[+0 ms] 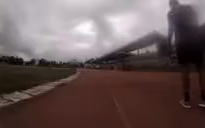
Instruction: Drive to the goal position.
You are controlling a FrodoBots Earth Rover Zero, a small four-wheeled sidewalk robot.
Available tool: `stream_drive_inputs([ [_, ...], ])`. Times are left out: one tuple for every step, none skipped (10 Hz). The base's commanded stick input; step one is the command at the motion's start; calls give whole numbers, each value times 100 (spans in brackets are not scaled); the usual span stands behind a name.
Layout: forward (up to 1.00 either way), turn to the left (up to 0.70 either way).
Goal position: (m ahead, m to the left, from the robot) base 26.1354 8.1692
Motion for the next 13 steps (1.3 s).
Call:
stream_drive_inputs([
  [70, 0],
  [70, 0],
  [70, 0],
  [70, 0],
  [70, 0],
  [70, 0],
  [70, 3],
  [70, 7],
  [70, 14],
  [70, 27],
  [70, 35],
  [70, 35],
  [70, 29],
])
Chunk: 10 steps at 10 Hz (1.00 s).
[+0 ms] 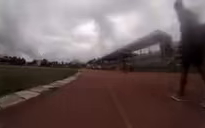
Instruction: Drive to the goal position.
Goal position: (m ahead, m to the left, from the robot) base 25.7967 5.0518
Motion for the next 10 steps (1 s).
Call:
stream_drive_inputs([
  [70, 20],
  [70, 15],
  [70, 9],
  [70, 3],
  [70, 0],
  [70, 0],
  [70, 2],
  [70, 3],
  [70, 1],
  [70, 0],
])
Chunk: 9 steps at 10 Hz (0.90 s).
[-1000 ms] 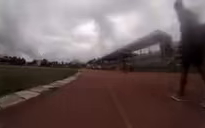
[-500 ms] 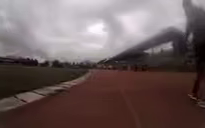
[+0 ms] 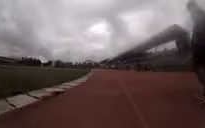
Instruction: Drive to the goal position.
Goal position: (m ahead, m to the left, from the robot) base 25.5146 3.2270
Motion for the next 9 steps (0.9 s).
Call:
stream_drive_inputs([
  [70, 0],
  [70, 4],
  [70, 2],
  [70, 15],
  [70, 9],
  [70, -22],
  [70, -30],
  [70, -33],
  [70, -18],
])
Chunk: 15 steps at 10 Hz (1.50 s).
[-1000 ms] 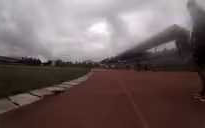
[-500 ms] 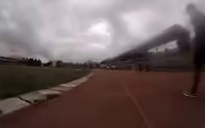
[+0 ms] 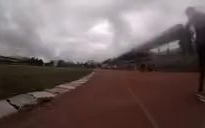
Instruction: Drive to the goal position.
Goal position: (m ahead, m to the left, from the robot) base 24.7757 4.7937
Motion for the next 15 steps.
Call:
stream_drive_inputs([
  [70, 15],
  [70, 6],
  [70, 2],
  [70, 8],
  [70, 6],
  [70, 0],
  [70, 0],
  [70, 1],
  [70, 6],
  [70, 8],
  [70, 1],
  [70, 0],
  [70, 13],
  [70, 11],
  [70, -32],
])
